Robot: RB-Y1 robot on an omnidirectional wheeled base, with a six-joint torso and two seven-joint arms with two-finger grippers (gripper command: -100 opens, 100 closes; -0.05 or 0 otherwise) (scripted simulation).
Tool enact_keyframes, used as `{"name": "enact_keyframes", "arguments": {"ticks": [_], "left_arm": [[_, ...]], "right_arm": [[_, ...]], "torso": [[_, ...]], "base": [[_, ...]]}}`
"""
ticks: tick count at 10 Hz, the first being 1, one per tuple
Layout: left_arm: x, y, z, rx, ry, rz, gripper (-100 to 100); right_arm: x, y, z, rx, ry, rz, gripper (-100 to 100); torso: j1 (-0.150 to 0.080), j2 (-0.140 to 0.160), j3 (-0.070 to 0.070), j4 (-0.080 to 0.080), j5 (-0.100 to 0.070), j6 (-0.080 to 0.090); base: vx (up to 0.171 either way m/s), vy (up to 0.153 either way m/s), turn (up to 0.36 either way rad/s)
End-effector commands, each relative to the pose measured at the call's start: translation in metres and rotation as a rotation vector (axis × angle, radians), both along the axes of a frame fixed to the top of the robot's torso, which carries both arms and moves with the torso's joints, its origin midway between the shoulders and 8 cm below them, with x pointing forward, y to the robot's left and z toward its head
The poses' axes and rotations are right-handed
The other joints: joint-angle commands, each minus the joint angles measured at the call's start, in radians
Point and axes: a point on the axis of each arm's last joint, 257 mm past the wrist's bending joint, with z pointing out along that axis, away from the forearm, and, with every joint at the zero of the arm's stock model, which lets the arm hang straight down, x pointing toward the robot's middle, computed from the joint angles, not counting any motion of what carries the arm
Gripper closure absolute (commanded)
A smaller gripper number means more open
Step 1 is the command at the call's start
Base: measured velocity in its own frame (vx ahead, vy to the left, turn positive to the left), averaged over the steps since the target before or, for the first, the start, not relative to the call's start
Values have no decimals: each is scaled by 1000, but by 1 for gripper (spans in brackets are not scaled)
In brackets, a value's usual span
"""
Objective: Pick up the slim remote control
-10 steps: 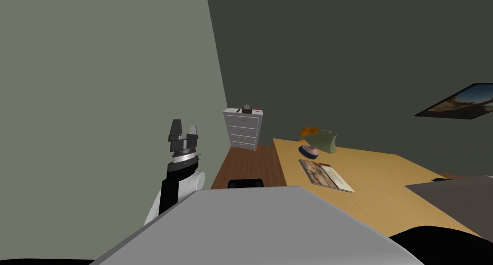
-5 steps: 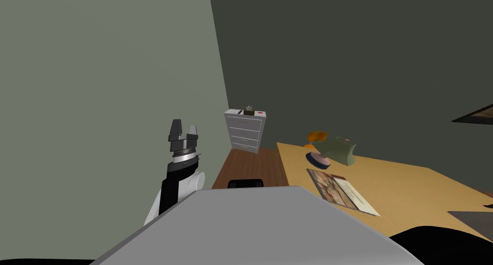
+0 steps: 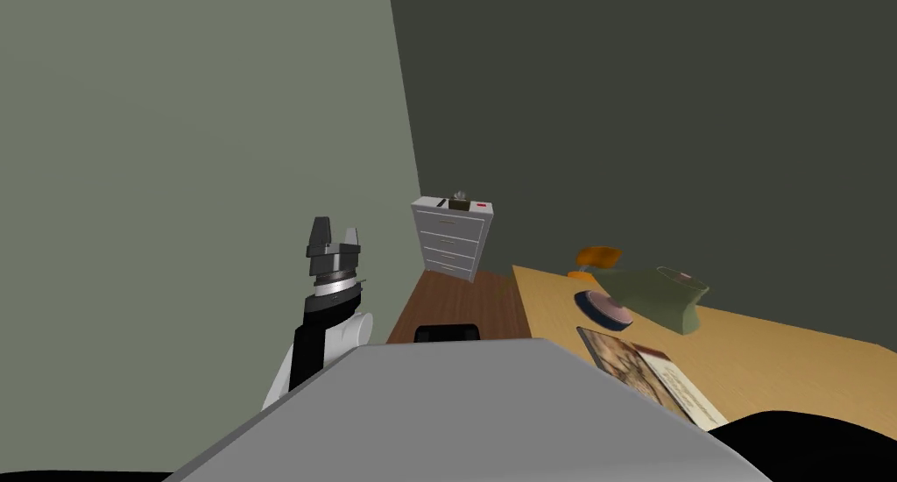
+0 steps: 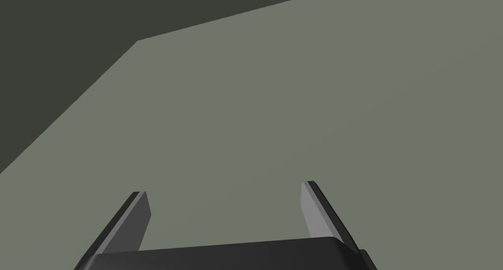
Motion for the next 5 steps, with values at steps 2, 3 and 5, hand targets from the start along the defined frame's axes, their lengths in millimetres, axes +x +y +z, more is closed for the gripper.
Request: {"name": "enact_keyframes", "arguments": {"ticks": [2, 3, 5], "left_arm": [[0, 0, 0, 0, 0, 0, 0], [0, 0, 0, 0, 0, 0, 0], [0, 0, 0, 0, 0, 0, 0]], "right_arm": [[1, 2, -4, 0, -1, -76, -100], [1, 2, -4, 0, -1, -89, -100], [2, 3, -7, 1, -2, -145, -100]], "torso": [[-1, 4, 2, 1, 0, 1], [-1, 8, 5, 2, 0, 0], [1, 9, 5, 2, 0, 1]], "base": [[-171, -1, 332], [-169, 25, 169], [-165, 49, 275]]}}
